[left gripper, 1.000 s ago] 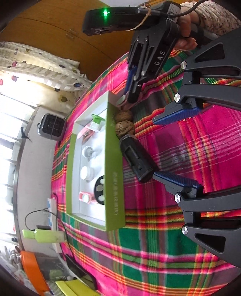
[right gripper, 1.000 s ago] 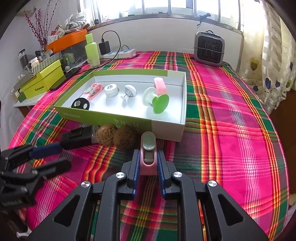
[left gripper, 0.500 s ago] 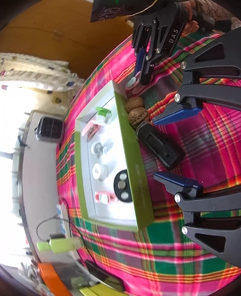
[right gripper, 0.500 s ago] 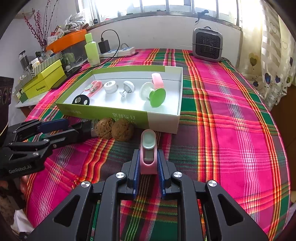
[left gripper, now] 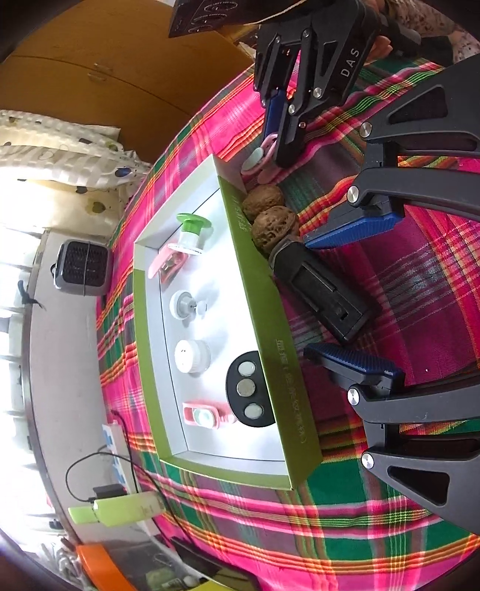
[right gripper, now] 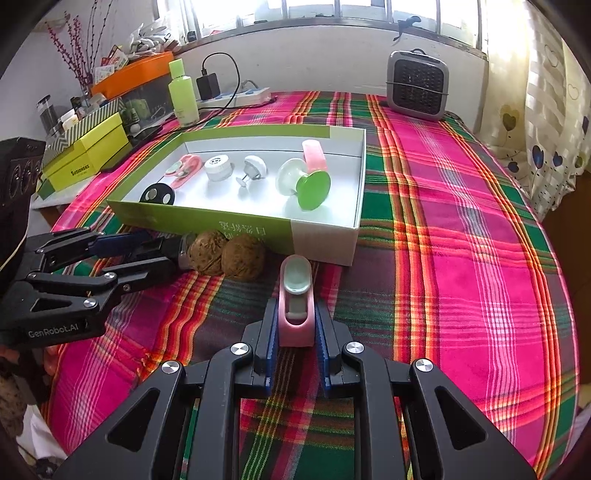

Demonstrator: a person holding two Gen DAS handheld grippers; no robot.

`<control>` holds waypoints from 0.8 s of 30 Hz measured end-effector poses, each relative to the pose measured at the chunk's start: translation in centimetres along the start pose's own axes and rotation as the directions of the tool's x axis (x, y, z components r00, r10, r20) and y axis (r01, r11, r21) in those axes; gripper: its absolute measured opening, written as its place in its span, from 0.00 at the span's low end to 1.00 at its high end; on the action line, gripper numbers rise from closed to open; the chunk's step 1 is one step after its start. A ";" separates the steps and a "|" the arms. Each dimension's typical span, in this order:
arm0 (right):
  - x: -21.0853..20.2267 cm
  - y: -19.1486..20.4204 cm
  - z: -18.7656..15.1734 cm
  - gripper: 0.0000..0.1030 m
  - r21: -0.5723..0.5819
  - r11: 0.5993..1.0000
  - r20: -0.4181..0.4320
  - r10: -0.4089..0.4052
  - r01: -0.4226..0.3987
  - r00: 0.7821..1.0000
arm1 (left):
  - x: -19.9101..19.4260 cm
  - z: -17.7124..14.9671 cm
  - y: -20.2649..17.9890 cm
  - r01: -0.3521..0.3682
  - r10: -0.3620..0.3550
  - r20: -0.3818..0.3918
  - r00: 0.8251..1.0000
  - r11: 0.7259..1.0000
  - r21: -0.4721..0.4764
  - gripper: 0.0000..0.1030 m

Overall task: Organize objects
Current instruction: 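Close the left gripper around the black rectangular case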

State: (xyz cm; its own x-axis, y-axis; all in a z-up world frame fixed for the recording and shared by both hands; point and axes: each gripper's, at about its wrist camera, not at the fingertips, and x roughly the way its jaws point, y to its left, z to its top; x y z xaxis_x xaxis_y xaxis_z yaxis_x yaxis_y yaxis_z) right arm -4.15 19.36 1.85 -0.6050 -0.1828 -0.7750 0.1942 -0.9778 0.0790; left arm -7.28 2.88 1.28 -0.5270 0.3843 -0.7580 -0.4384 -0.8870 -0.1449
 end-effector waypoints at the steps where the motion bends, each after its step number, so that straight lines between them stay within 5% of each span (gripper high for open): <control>1: 0.0 0.0 0.1 0.18 0.000 1.000 -0.001 0.000 0.000 1.000 | 0.0 0.0 0.0 0.001 -0.001 0.000 1.000 1.000 0.000 0.49; 10: 0.1 -0.1 0.1 0.18 0.001 1.000 -0.001 0.001 -0.001 1.000 | -1.2 -1.5 -1.6 0.069 -0.069 -0.014 0.998 0.998 0.010 0.49; 24: 0.8 0.4 0.8 0.30 -0.037 0.999 -0.002 -0.028 0.028 1.000 | 0.1 -0.5 -2.2 -0.050 0.051 -0.012 0.999 0.998 0.038 0.48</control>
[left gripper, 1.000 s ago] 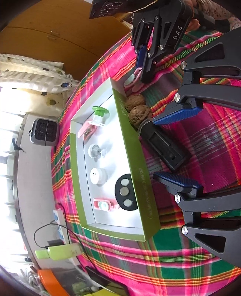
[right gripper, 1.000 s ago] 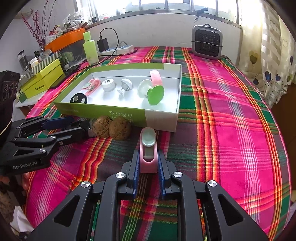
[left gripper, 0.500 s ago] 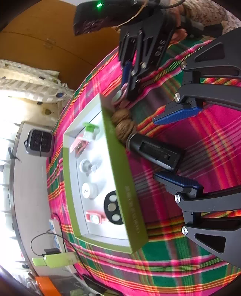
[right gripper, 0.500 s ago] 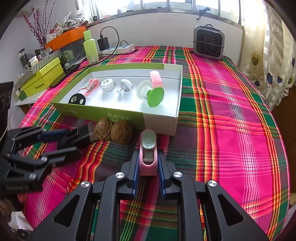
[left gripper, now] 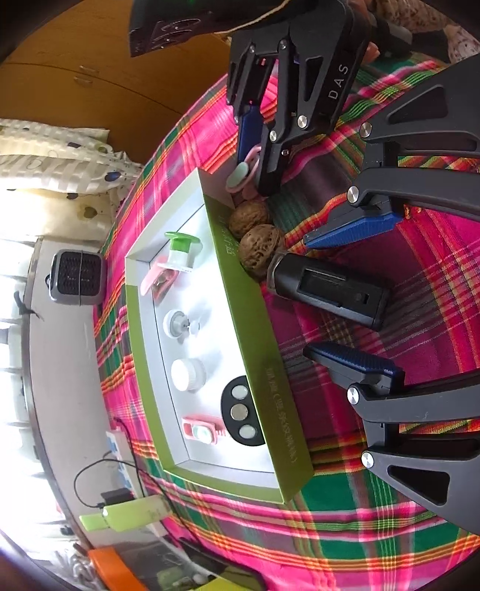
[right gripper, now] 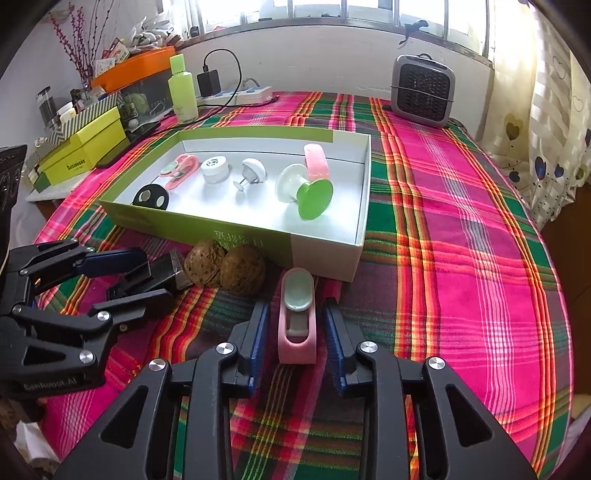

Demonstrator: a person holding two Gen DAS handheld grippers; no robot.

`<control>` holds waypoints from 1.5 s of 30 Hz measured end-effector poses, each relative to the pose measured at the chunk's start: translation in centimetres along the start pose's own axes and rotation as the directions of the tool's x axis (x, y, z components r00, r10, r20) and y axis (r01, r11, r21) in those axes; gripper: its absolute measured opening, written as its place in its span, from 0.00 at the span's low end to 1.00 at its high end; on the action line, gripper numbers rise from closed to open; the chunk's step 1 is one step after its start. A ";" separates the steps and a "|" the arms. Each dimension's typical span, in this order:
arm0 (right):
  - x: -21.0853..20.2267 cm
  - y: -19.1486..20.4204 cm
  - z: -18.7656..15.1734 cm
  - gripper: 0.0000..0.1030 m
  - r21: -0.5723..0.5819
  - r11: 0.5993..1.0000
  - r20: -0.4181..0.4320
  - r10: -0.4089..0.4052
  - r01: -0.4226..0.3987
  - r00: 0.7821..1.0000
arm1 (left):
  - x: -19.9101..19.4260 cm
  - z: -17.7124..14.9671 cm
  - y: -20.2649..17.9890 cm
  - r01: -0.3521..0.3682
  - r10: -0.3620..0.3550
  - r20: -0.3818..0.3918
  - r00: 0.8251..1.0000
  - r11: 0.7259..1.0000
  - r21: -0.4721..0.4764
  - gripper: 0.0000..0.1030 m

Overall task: Organize objects
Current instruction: 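Close the left gripper around the black rectangular case, then lift the black case and pink tape dispenser with both grippers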

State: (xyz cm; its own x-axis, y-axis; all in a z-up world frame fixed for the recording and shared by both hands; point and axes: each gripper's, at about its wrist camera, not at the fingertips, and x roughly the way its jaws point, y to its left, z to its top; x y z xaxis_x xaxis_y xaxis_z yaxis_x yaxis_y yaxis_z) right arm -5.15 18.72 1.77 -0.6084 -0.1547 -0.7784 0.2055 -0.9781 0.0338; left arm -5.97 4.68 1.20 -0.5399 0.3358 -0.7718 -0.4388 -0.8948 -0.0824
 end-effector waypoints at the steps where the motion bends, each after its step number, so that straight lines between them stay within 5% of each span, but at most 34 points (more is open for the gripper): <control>1: 0.1 0.1 0.1 0.30 -0.003 1.000 -0.001 -0.009 0.009 1.000 | 0.0 0.0 0.0 -0.007 0.007 0.000 1.000 1.000 -0.002 0.47; 16: 0.1 0.2 0.1 0.27 -0.009 1.000 -0.001 -0.019 0.019 1.000 | 0.2 0.3 0.0 -0.072 0.072 0.003 0.997 0.997 -0.024 0.25; 24: 0.0 -0.1 0.0 0.18 0.002 1.000 0.001 -0.022 0.022 1.000 | 0.1 0.1 0.0 -0.068 0.069 0.005 0.998 0.997 -0.032 0.25; 45: -1.2 0.6 -0.2 0.18 0.016 0.999 0.032 0.027 -0.028 0.999 | -1.5 -0.3 -0.1 -0.071 0.073 0.023 0.997 0.995 -0.071 0.25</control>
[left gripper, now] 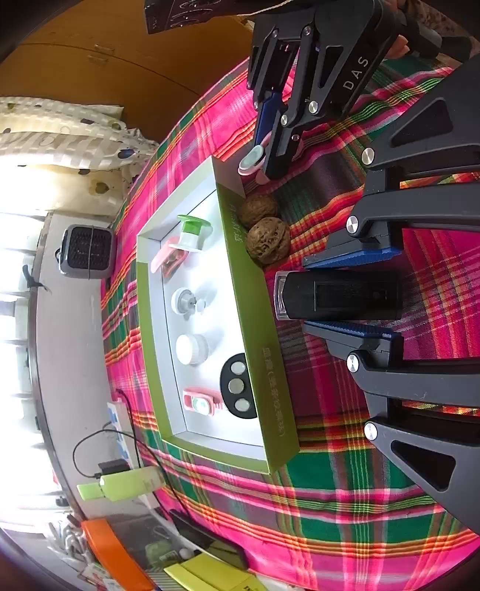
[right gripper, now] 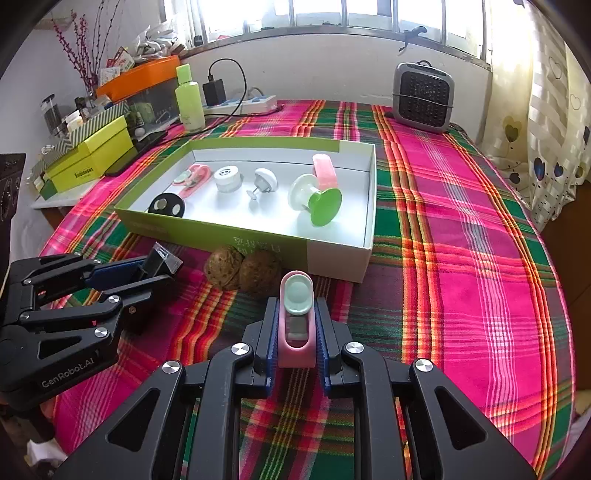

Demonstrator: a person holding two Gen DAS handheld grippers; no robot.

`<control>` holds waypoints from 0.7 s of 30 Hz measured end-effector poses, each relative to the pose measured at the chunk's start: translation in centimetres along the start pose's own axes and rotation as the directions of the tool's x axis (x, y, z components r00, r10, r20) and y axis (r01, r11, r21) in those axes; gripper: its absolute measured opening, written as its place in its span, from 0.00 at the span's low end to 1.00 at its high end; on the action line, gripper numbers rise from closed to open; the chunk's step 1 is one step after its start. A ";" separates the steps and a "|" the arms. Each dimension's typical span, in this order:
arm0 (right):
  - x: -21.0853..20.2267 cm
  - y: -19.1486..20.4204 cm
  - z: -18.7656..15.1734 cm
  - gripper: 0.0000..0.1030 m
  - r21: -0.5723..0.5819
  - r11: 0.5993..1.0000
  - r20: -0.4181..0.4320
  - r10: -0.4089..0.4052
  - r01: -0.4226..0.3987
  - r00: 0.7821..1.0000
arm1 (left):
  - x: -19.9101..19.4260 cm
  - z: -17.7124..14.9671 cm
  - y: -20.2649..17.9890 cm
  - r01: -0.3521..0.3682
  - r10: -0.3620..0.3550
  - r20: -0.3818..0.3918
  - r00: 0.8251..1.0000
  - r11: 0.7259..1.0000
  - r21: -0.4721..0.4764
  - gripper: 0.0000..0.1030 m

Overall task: Organize objects
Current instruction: 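Lift the black case and pink tape dispenser with both grippers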

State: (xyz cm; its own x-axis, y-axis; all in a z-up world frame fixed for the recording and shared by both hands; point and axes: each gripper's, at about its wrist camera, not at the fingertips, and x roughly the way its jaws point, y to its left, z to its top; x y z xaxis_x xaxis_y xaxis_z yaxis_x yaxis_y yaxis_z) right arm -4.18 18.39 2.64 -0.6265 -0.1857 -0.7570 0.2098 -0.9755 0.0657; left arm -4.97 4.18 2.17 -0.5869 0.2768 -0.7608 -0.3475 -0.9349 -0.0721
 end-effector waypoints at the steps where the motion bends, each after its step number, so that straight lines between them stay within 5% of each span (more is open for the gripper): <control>1: -0.1 0.0 0.0 0.18 0.001 1.000 0.002 0.000 0.000 1.000 | 0.0 0.0 0.1 0.000 0.000 -0.001 1.000 1.000 -0.003 0.25; 21: -1.4 0.7 0.4 0.18 -0.005 1.000 0.037 0.018 -0.018 0.999 | -1.3 -0.1 1.0 -0.009 0.010 0.023 1.000 0.999 -0.050 0.25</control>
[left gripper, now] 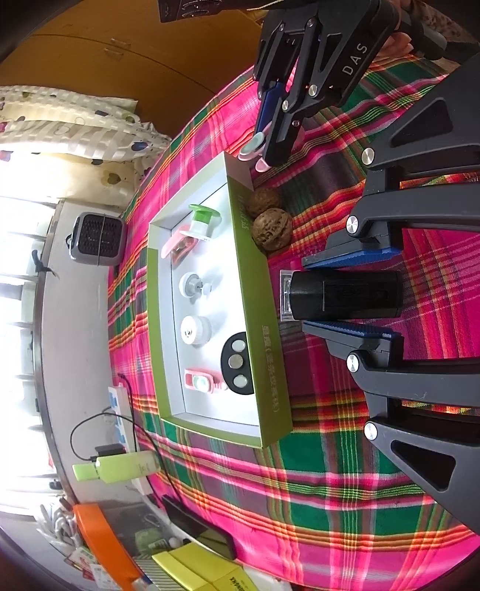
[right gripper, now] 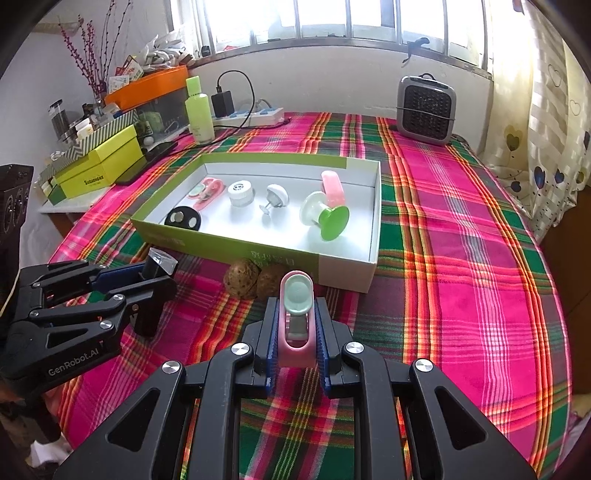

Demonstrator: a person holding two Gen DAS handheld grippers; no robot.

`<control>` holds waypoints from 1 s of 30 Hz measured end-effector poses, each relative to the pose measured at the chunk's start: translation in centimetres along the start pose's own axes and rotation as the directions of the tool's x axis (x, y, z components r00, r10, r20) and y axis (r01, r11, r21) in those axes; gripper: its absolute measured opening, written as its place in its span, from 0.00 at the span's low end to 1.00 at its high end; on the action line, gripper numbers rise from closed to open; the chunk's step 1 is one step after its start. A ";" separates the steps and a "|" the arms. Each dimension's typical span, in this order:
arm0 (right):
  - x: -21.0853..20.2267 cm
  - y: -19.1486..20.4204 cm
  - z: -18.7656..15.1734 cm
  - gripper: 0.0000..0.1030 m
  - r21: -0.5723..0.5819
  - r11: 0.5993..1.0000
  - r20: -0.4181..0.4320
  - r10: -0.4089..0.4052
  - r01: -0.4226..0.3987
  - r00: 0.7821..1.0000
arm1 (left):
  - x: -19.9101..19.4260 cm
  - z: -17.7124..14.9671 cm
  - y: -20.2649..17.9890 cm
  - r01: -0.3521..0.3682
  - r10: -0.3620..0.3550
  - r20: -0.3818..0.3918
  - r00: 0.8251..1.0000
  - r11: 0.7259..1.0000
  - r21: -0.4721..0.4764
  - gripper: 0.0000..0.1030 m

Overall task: Organize objects
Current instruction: 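Lift the black case and pink tape dispenser with both grippers, then carry the black case and pink tape dispenser over the box with both grippers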

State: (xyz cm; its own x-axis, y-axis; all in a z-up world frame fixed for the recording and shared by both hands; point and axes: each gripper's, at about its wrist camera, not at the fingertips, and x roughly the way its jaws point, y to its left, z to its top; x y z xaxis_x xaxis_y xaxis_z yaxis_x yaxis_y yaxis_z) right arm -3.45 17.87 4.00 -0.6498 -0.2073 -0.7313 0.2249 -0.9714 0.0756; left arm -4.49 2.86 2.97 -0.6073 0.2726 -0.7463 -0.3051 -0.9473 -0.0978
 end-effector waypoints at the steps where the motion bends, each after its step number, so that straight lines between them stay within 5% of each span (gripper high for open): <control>1: 0.0 0.0 0.0 0.18 -0.001 1.000 0.002 0.001 -0.001 1.000 | -0.1 0.0 0.1 0.001 -0.001 0.003 1.000 1.000 -0.001 0.25; 30: 0.4 0.4 -0.5 0.18 0.009 1.000 -0.007 0.027 -0.027 1.000 | 0.5 -2.0 -0.4 -0.046 0.046 -0.021 0.999 0.999 -0.003 0.25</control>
State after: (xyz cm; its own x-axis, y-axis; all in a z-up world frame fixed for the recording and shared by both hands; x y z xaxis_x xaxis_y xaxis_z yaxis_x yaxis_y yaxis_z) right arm -3.25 17.45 3.42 -0.6384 -0.2323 -0.7339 0.2357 -0.9666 0.1009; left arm -3.25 3.01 1.30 -0.6050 0.2250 -0.7637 -0.2743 -0.9594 -0.0654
